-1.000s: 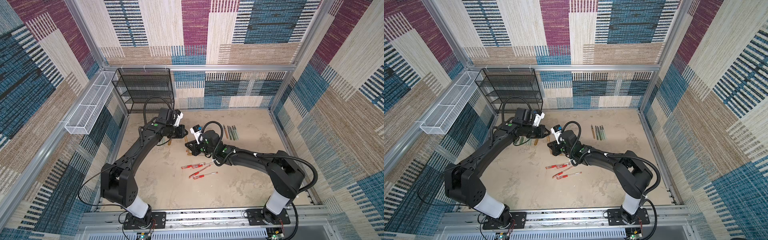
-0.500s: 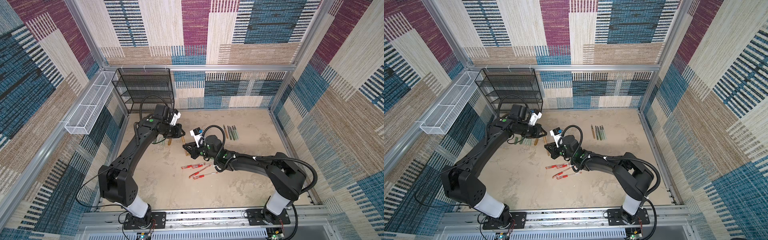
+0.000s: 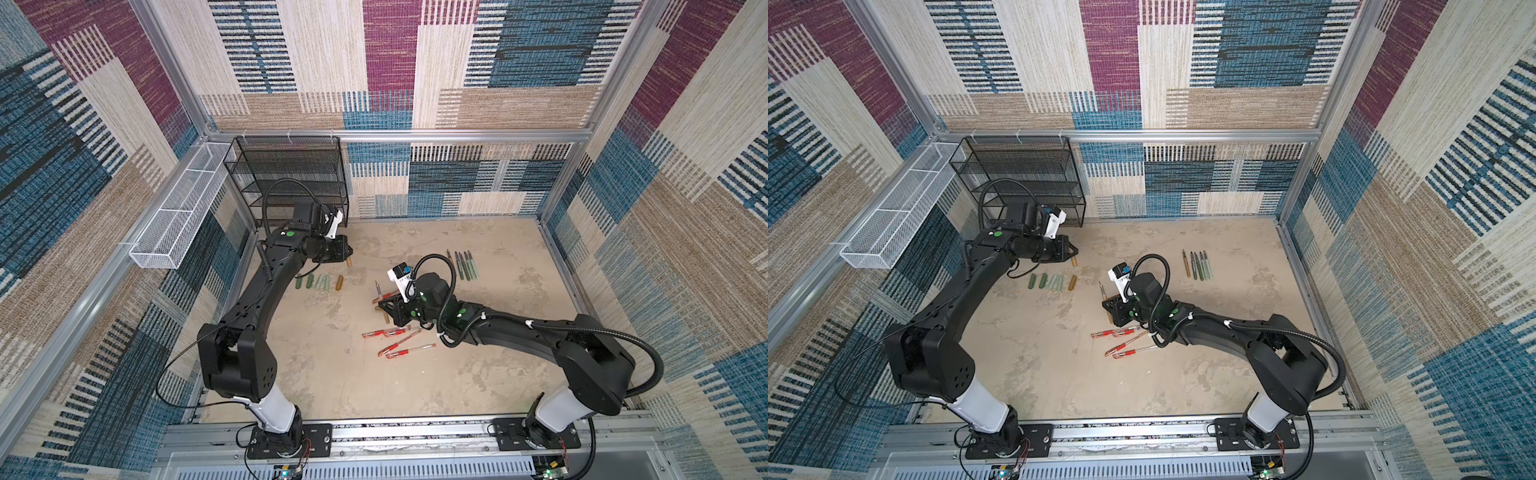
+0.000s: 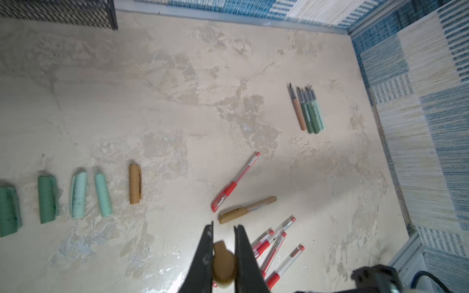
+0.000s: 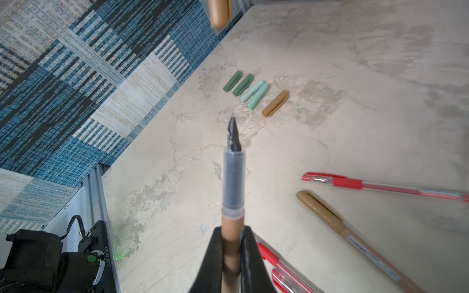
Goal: Open the pen caps
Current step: 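Set the tan cap by the caps with left gripper while right carries pen away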
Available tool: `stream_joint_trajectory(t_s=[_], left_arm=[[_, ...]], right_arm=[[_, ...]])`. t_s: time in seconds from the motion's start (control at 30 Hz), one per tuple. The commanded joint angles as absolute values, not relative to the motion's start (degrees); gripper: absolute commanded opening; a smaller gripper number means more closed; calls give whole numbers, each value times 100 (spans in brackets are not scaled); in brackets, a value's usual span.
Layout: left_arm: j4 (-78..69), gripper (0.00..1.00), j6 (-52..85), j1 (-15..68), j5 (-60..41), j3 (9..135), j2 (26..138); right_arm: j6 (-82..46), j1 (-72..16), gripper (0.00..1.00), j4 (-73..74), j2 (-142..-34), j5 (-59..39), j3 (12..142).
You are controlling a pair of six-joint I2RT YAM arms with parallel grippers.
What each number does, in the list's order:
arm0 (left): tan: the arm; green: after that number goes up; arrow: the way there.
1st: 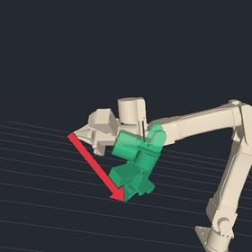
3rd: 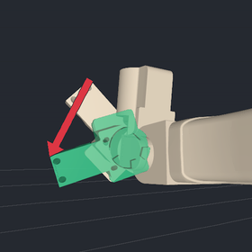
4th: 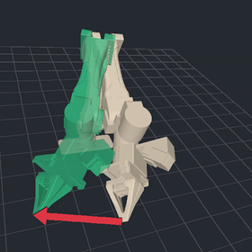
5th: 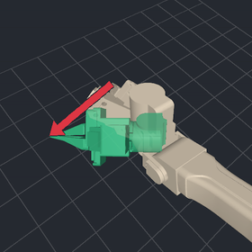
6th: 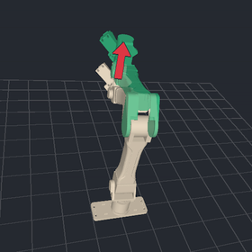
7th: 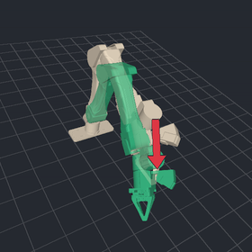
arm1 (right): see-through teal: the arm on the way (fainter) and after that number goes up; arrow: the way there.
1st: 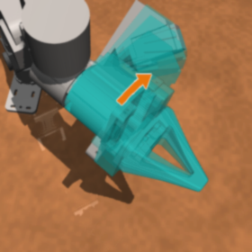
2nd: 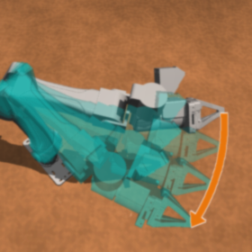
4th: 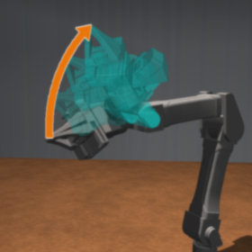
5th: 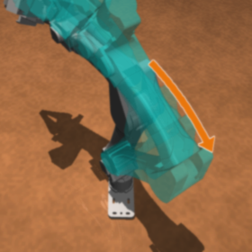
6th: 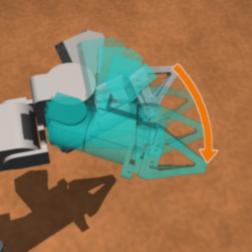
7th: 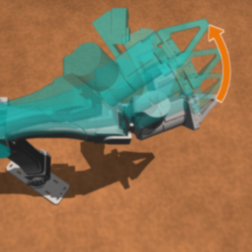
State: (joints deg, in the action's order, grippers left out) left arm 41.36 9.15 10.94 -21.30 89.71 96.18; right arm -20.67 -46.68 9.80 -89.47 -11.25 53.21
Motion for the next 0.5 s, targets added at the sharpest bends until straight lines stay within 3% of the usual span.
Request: stream_joint_trajectory(t_s=[0.0,0.47], left_arm=[[4236,0,554,1164,-1815,8974,9925],[5108,0,143,1590,-757,10113,11839]], right_arm=[[-2098,-4442,0,709,-8565,-827,5144],[-2064,-3503,0,-230,-7004,-675,4528]])
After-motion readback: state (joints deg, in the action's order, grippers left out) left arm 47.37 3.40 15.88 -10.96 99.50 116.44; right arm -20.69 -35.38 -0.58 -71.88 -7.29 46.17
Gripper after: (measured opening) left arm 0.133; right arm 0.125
